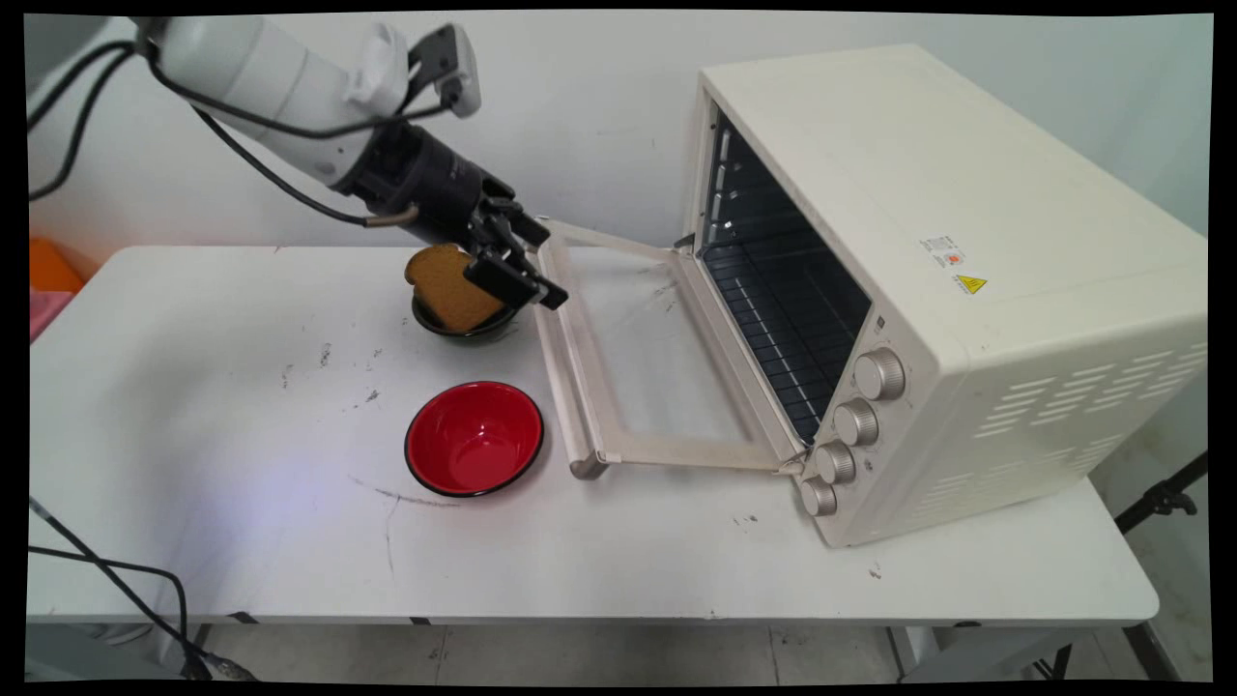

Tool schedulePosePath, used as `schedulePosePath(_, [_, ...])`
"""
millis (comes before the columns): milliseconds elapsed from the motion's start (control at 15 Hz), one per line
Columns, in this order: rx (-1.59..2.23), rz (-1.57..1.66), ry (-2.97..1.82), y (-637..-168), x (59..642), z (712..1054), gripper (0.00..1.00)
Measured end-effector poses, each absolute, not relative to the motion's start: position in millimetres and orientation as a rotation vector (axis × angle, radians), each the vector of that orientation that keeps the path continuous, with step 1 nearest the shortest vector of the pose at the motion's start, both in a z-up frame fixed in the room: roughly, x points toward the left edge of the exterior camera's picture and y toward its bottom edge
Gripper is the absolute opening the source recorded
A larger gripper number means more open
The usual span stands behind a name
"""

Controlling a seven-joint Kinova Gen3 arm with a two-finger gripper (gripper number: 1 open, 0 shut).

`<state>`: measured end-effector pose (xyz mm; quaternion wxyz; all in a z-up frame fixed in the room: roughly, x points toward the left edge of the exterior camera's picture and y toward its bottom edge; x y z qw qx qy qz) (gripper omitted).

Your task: Close the oven

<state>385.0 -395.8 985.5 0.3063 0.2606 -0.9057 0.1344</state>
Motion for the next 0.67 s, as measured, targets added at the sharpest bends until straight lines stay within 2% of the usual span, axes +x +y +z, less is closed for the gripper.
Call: schedulePosePath(667, [0.768, 0.378, -2.575, -433, 429, 906, 1.0])
